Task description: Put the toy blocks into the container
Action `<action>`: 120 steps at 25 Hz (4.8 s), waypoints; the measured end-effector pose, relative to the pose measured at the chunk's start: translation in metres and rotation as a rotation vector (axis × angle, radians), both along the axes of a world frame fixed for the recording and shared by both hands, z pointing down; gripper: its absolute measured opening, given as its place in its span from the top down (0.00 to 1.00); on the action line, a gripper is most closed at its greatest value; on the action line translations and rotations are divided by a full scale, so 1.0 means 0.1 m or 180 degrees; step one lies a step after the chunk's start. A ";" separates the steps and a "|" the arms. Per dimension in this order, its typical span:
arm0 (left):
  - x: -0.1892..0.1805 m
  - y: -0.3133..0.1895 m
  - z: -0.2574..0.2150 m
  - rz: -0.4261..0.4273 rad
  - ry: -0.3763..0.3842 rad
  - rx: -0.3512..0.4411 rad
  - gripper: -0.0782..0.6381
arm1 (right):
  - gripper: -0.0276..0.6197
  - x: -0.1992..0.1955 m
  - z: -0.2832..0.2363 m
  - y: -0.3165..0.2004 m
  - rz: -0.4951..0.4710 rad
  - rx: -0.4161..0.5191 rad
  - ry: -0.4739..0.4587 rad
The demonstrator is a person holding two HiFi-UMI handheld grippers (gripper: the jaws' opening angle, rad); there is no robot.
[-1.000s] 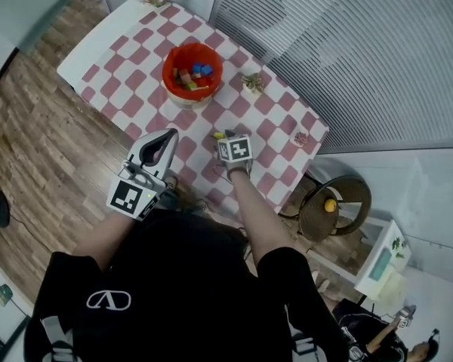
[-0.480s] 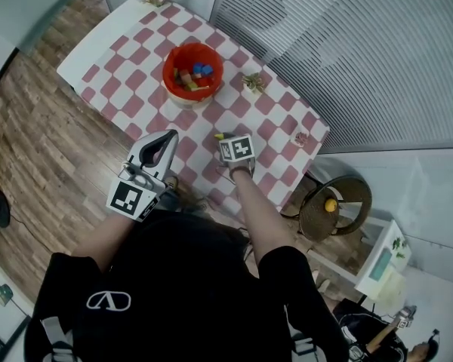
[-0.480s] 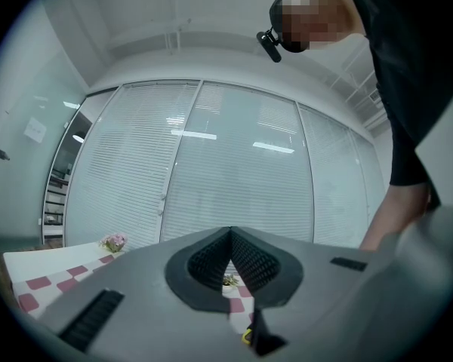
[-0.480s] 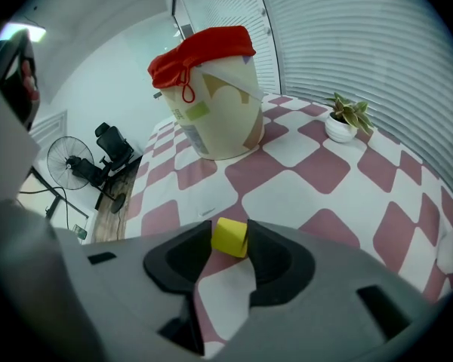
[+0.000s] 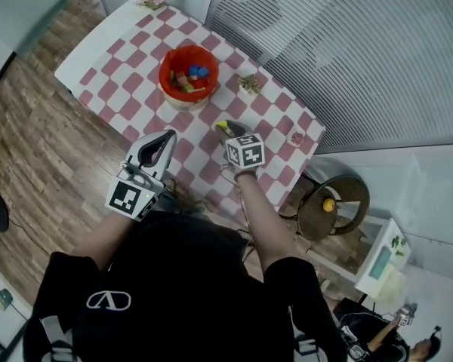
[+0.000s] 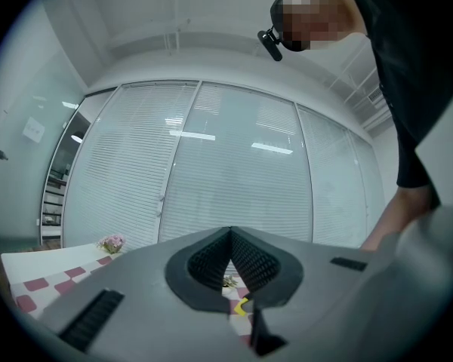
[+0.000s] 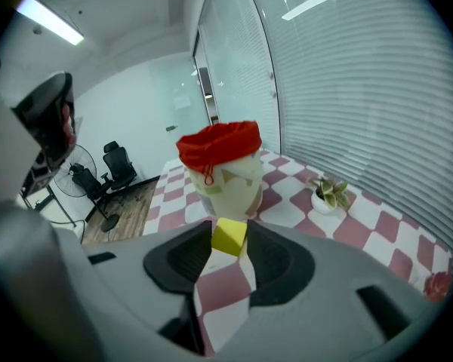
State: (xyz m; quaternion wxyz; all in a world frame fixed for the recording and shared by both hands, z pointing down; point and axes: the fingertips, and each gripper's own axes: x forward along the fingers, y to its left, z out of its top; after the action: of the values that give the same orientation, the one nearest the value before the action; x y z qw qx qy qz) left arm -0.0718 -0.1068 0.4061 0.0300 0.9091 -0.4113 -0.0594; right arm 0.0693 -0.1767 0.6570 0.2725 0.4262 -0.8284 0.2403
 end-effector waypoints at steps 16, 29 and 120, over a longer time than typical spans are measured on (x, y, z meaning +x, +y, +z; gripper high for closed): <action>0.03 -0.10 -0.25 -0.0019 0.0100 0.0152 0.88 | 0.73 -0.22 -2.92 0.59 -0.0207 0.2669 -0.0486; 0.04 -0.12 -0.36 -0.0033 0.0092 0.0248 0.88 | 0.73 -0.33 -3.12 0.36 -0.0238 0.2843 -0.0548; 1.07 0.09 -0.29 0.0875 -0.0115 0.0236 0.88 | 0.96 1.04 -2.77 1.39 0.1109 0.2637 -0.0256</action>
State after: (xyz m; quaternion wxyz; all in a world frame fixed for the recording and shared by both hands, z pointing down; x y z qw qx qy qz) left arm 0.0353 -0.0980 0.3772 -0.0031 0.9582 -0.2809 -0.0536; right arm 0.1729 -0.0378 0.3805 0.0020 0.6228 -0.7806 -0.0529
